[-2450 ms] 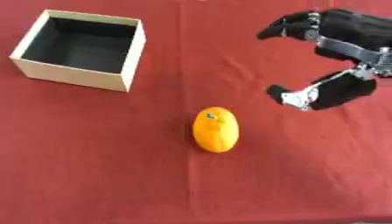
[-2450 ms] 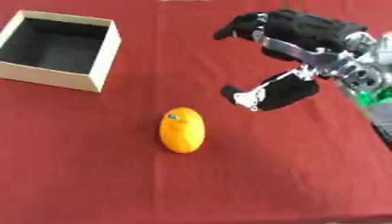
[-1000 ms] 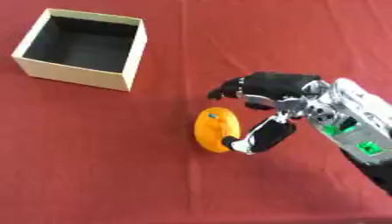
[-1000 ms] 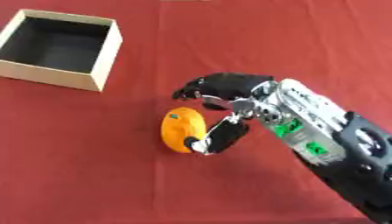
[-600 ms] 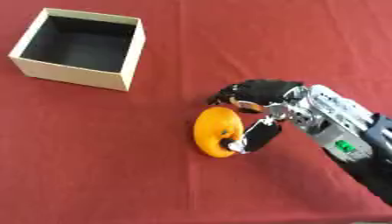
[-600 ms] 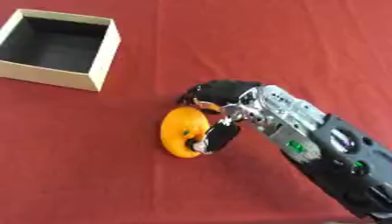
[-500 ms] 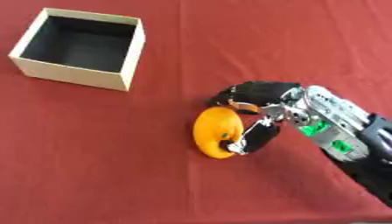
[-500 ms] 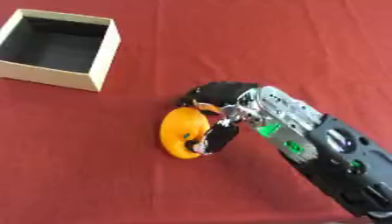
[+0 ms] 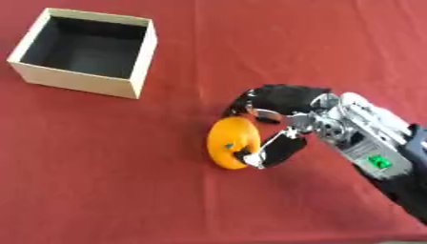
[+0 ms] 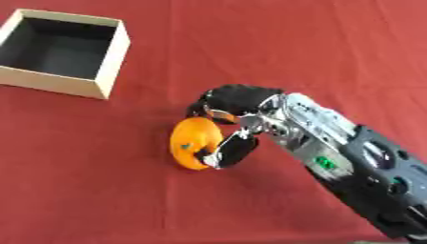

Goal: Pick up objects on the table and place them in the box.

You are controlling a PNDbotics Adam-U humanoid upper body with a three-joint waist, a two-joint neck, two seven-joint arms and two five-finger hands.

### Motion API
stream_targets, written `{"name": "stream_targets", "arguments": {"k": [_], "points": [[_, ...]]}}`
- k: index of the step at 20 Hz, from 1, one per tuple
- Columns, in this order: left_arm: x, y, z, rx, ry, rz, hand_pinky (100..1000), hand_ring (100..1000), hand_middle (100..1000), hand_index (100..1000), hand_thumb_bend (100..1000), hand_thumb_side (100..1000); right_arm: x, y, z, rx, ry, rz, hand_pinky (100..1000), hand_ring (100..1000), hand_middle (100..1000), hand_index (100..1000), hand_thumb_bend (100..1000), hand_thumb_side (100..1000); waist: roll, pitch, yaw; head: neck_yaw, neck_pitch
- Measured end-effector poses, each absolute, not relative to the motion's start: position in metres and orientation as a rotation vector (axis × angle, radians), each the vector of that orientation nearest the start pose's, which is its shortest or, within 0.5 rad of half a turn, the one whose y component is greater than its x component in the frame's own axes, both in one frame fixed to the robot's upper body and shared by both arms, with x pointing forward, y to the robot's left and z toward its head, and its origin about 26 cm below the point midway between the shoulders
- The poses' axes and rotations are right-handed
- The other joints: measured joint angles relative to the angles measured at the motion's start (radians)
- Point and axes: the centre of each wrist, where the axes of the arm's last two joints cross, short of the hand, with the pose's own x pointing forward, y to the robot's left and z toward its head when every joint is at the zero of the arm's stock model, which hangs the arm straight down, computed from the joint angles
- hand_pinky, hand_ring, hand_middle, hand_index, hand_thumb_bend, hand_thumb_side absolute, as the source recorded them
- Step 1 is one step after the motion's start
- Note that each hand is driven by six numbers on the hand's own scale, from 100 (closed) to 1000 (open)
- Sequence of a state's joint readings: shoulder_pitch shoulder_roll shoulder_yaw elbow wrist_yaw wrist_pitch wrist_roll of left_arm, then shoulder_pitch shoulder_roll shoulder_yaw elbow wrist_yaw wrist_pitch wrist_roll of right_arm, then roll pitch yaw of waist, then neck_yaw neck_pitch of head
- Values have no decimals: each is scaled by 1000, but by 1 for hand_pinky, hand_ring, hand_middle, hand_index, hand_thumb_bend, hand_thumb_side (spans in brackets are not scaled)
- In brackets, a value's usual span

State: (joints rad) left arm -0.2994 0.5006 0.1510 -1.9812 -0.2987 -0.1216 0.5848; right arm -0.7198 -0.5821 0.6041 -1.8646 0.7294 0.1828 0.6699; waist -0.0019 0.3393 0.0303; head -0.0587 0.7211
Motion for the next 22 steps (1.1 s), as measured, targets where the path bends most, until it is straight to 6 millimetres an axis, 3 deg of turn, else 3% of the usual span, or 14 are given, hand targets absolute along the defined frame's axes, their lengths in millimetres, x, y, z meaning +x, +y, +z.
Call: {"name": "stream_targets", "arguments": {"k": [1, 4, 15, 22], "points": [[295, 322, 232, -1337, 3296, -93, 574, 699, 633, 723, 552, 843, 316, -146, 227, -679, -1510, 1954, 898, 825, 624, 852, 100, 242, 0, 0, -1, 0, 0], [295, 321, 231, -1336, 3299, -97, 574, 699, 634, 723, 552, 844, 311, -147, 229, -663, -1519, 1921, 902, 822, 628, 860, 100, 100, 0, 0, -2, 0, 0], [295, 321, 231, -1340, 3305, -94, 574, 699, 633, 723, 546, 843, 299, -149, 253, -614, -1604, 1768, 897, 772, 547, 813, 100, 100, 0, 0, -6, 1, -3], [295, 321, 231, -1337, 3305, -92, 575, 699, 634, 723, 547, 843, 297, -136, 291, -705, -1760, 1709, 899, 771, 556, 809, 100, 100, 6, 0, -6, -5, -11]]}}
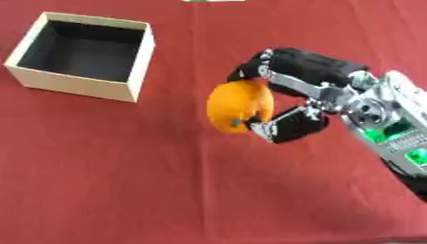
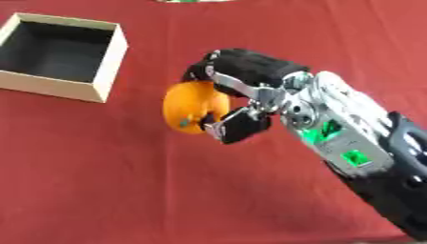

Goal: Pick up objects on the table and place them in the box.

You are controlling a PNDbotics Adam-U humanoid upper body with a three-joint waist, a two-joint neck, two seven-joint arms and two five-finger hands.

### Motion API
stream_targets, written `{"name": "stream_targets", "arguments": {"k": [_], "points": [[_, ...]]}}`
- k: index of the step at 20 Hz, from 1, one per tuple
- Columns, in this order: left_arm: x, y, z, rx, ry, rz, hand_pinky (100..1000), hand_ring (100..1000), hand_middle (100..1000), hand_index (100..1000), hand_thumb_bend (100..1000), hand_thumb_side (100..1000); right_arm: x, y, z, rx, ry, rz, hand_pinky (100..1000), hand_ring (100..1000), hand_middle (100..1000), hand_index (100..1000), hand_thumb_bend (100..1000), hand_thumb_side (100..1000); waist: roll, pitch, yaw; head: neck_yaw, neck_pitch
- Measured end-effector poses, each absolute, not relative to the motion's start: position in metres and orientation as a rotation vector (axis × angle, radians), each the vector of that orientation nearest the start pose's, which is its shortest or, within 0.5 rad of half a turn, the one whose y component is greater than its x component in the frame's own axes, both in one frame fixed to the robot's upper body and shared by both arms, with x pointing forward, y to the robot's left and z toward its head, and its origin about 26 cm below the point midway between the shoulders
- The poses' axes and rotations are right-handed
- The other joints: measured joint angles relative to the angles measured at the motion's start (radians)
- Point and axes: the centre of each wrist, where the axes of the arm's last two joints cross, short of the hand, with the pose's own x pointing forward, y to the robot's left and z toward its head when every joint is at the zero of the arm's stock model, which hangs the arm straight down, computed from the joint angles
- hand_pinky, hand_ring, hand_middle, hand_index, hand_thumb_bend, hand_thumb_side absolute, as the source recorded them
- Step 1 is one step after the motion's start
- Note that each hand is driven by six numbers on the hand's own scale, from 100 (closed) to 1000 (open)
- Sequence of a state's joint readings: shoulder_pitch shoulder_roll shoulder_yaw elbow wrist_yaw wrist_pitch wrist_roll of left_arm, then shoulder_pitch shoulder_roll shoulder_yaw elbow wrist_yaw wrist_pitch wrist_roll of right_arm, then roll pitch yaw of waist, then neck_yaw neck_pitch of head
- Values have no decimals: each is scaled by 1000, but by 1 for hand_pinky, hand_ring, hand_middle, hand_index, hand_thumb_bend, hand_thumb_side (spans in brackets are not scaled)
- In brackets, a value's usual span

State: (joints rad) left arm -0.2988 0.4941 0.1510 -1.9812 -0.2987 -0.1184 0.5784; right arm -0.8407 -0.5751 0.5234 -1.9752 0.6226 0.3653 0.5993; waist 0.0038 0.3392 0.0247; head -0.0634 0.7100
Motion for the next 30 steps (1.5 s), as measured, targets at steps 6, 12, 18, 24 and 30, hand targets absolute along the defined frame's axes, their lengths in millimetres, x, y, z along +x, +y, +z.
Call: {"name": "stream_targets", "arguments": {"k": [6, 12, 18, 24, 30], "points": [[296, 319, 232, -1321, 3307, -83, 575, 700, 636, 724, 550, 842, 315, -97, 319, -788, -1869, 1662, 903, 775, 564, 811, 100, 100, 10, 0, 7, -15, -10], [298, 316, 235, -1285, 3312, -77, 574, 701, 636, 723, 548, 844, 356, -51, 316, -930, -1934, 1544, 900, 783, 566, 802, 100, 100, 13, 14, 31, -45, -17], [299, 311, 237, -1240, 3326, -66, 574, 701, 636, 723, 547, 844, 401, -21, 292, -1147, -1928, 1378, 904, 780, 566, 805, 100, 100, 13, 23, 52, -77, -17], [301, 306, 242, -1187, 3331, -61, 575, 701, 636, 723, 547, 844, 428, -8, 282, -1106, -1961, 1344, 921, 782, 569, 823, 100, 100, 3, 37, 79, -89, -17], [303, 303, 248, -1144, 3328, -51, 575, 701, 636, 722, 544, 844, 450, -14, 281, -921, -1977, 1418, 923, 785, 574, 826, 100, 100, -18, 56, 108, -91, -17]]}}
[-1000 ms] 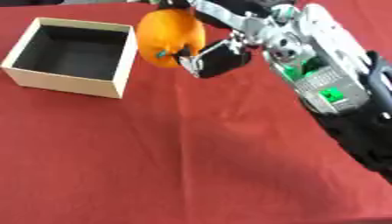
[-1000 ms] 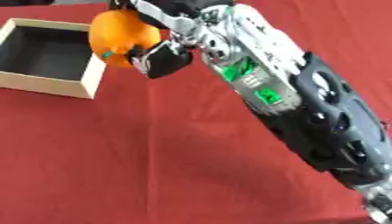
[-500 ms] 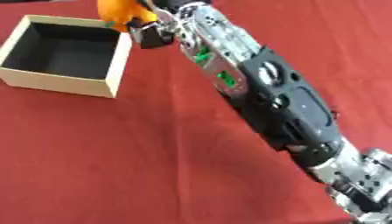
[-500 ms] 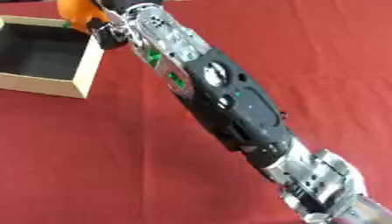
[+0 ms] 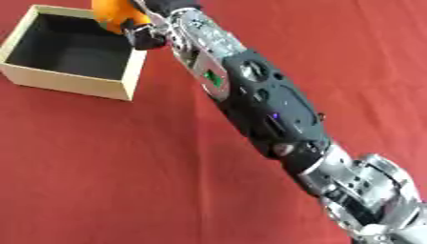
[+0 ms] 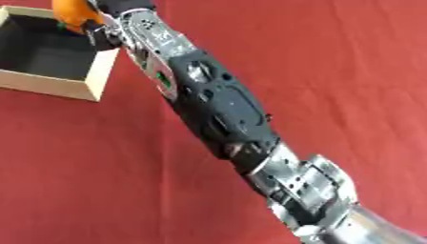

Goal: Pick up objects on the table and place them in the box.

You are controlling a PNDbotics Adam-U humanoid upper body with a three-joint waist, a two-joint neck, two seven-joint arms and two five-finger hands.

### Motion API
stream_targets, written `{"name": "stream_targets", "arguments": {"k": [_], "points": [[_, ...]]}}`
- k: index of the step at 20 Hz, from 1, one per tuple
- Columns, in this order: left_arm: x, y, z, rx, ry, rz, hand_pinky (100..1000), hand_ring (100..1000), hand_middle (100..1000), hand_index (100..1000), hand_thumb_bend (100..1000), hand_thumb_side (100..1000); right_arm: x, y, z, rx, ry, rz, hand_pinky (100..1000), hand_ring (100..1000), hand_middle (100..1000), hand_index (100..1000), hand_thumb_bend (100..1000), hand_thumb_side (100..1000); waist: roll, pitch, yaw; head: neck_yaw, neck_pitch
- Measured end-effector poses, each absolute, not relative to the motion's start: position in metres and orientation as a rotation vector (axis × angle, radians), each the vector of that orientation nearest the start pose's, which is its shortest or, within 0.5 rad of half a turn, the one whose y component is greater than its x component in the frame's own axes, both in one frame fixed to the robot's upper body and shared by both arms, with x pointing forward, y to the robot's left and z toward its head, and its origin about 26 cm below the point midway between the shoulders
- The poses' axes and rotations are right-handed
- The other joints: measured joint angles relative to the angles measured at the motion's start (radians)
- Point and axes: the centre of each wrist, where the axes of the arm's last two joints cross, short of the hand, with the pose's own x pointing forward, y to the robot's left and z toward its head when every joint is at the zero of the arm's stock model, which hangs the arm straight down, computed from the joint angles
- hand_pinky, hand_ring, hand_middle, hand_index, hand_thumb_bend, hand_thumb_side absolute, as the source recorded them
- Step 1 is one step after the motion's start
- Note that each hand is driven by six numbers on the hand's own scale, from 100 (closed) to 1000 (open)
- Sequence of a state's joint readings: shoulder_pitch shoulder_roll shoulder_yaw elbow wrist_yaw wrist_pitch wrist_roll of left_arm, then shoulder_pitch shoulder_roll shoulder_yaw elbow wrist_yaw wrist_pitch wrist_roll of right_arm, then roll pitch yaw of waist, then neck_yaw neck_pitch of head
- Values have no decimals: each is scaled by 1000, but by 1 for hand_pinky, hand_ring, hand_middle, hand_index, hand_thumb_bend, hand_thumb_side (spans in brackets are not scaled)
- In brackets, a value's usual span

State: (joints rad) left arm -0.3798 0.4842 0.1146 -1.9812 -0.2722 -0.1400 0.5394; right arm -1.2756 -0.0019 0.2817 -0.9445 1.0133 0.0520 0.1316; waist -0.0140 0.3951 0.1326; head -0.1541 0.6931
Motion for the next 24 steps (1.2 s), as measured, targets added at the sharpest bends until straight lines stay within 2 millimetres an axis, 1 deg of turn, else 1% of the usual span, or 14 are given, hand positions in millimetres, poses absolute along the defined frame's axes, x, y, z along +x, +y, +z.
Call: {"name": "stream_targets", "arguments": {"k": [3, 7, 10, 13, 16, 18, 19, 20, 21, 22, 23, 24], "points": [[303, 303, 249, -1139, 3326, -51, 575, 702, 636, 722, 543, 844, 453, -16, 278, -907, -1999, 1416, 918, 778, 569, 818, 100, 100, -1, 4, 5, -8, -9], [304, 301, 253, -1114, 3324, -60, 575, 701, 636, 722, 544, 843, 451, -10, 278, -956, -2062, 1372, 912, 777, 569, 811, 100, 100, -2, 10, 25, -62, -35], [305, 297, 255, -1078, 3329, -63, 575, 701, 636, 722, 544, 843, 451, -4, 275, -1009, -2087, 1337, 911, 778, 570, 810, 100, 100, -10, 14, 47, -101, -46], [306, 296, 255, -1058, 3335, -71, 574, 701, 634, 721, 541, 843, 453, -1, 268, -1048, -2074, 1329, 910, 785, 575, 809, 100, 100, -17, 21, 65, -131, -59], [306, 295, 255, -1054, 3339, -76, 572, 700, 633, 717, 538, 845, 456, -1, 262, -1103, -2038, 1345, 908, 794, 582, 807, 100, 100, -24, 25, 70, -148, -67], [306, 295, 255, -1054, 3340, -76, 572, 700, 633, 717, 537, 845, 458, -2, 260, -1138, -2015, 1356, 901, 818, 628, 824, 100, 100, -26, 25, 70, -152, -70], [306, 295, 255, -1053, 3341, -77, 572, 700, 632, 717, 537, 845, 458, -2, 260, -1157, -2004, 1363, 894, 842, 690, 837, 100, 182, -26, 25, 69, -154, -70], [306, 295, 255, -1053, 3341, -77, 572, 700, 632, 717, 537, 845, 458, -1, 261, -1179, -1993, 1369, 896, 857, 719, 847, 100, 235, -28, 25, 69, -156, -70], [306, 295, 255, -1052, 3341, -77, 572, 700, 633, 718, 535, 845, 458, -1, 261, -1200, -1984, 1375, 902, 887, 769, 872, 100, 341, -29, 25, 68, -156, -70], [306, 295, 255, -1052, 3342, -78, 572, 701, 633, 718, 535, 845, 458, -1, 262, -1223, -1976, 1379, 903, 898, 785, 884, 100, 402, -31, 25, 68, -156, -70], [306, 295, 255, -1051, 3343, -78, 572, 701, 633, 718, 534, 845, 457, 0, 264, -1248, -1969, 1381, 905, 909, 802, 897, 130, 461, -31, 25, 68, -156, -70], [306, 295, 255, -1050, 3345, -78, 573, 701, 633, 718, 533, 845, 457, 1, 266, -1273, -1963, 1382, 906, 913, 808, 901, 143, 466, -31, 25, 67, -156, -70]]}}
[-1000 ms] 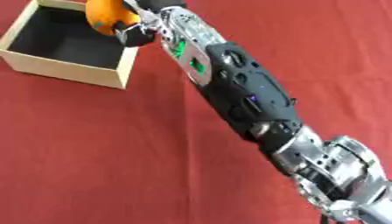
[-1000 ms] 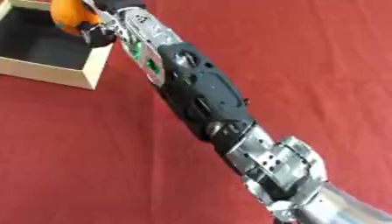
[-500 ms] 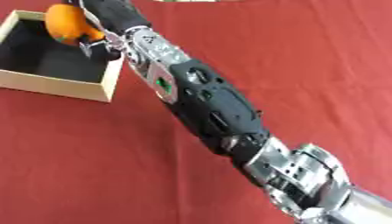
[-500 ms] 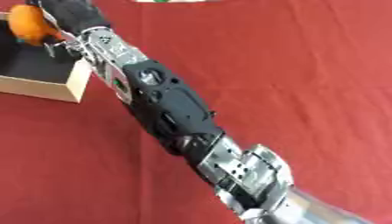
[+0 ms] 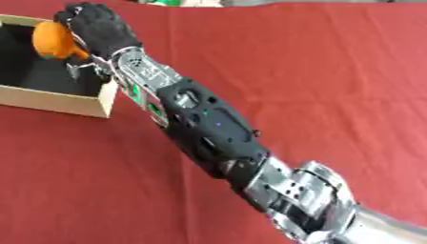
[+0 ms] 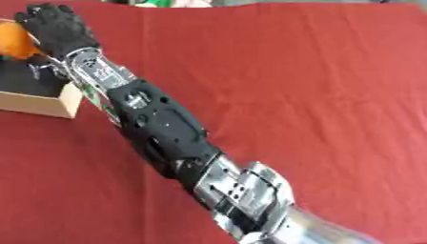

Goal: Pick up objects on the table and place them in the box.

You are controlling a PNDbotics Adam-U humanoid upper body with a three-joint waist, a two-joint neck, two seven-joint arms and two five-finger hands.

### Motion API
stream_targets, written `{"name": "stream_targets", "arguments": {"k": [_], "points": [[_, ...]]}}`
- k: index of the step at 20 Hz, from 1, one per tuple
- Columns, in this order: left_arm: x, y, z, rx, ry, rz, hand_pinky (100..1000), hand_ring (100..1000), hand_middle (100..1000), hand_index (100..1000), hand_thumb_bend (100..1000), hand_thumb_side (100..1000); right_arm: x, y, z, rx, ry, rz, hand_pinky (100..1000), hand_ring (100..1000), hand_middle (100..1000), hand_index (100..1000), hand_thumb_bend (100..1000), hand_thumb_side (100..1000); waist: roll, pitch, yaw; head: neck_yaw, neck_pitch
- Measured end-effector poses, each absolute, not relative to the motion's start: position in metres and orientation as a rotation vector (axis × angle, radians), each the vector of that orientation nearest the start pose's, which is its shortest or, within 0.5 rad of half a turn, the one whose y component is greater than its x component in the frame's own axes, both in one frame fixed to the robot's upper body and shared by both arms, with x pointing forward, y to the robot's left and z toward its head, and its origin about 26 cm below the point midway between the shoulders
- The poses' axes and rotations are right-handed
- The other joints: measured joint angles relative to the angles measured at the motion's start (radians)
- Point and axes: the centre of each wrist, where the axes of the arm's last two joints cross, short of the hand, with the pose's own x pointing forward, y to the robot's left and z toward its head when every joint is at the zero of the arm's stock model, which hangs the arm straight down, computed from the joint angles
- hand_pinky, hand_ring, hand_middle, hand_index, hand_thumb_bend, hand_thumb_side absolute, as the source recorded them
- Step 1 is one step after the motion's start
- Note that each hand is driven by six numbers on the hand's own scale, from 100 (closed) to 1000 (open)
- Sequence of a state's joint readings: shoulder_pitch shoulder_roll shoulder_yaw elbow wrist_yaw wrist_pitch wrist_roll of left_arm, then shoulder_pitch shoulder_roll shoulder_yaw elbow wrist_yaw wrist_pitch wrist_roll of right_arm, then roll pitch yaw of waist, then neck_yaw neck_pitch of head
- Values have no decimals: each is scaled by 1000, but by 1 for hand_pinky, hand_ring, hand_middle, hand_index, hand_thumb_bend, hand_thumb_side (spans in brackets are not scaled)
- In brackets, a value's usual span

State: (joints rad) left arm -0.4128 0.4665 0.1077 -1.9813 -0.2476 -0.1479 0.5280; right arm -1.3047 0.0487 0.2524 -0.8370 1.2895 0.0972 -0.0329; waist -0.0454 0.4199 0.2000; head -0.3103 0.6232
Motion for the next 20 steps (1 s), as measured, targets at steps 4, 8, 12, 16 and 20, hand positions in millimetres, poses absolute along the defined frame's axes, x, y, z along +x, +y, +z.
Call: {"name": "stream_targets", "arguments": {"k": [4, 8, 12, 16, 20], "points": [[306, 296, 254, -1051, 3349, -75, 573, 701, 633, 719, 534, 844, 455, 2, 274, 1763, 2514, -1803, 906, 928, 828, 906, 205, 549, 0, 0, 0, 0, 0], [306, 296, 254, -1050, 3349, -74, 574, 701, 634, 719, 532, 843, 455, 1, 277, 1826, 2456, -1859, 909, 930, 828, 909, 235, 606, 0, -1, 0, 2, 0], [306, 295, 254, -1049, 3349, -73, 574, 701, 634, 719, 531, 843, 455, 1, 278, 1831, 2433, -1901, 907, 925, 824, 906, 225, 592, 0, -1, -3, 5, -1], [306, 296, 254, -1049, 3350, -71, 574, 702, 634, 719, 531, 844, 451, -1, 288, 1821, 2476, -1836, 915, 919, 818, 912, 199, 575, 2, -1, -14, 13, -1], [305, 296, 254, -1051, 3349, -70, 575, 703, 637, 720, 534, 842, 439, -8, 322, 1737, 2613, -1668, 922, 914, 813, 919, 172, 543, 6, -1, -30, 32, -3]]}}
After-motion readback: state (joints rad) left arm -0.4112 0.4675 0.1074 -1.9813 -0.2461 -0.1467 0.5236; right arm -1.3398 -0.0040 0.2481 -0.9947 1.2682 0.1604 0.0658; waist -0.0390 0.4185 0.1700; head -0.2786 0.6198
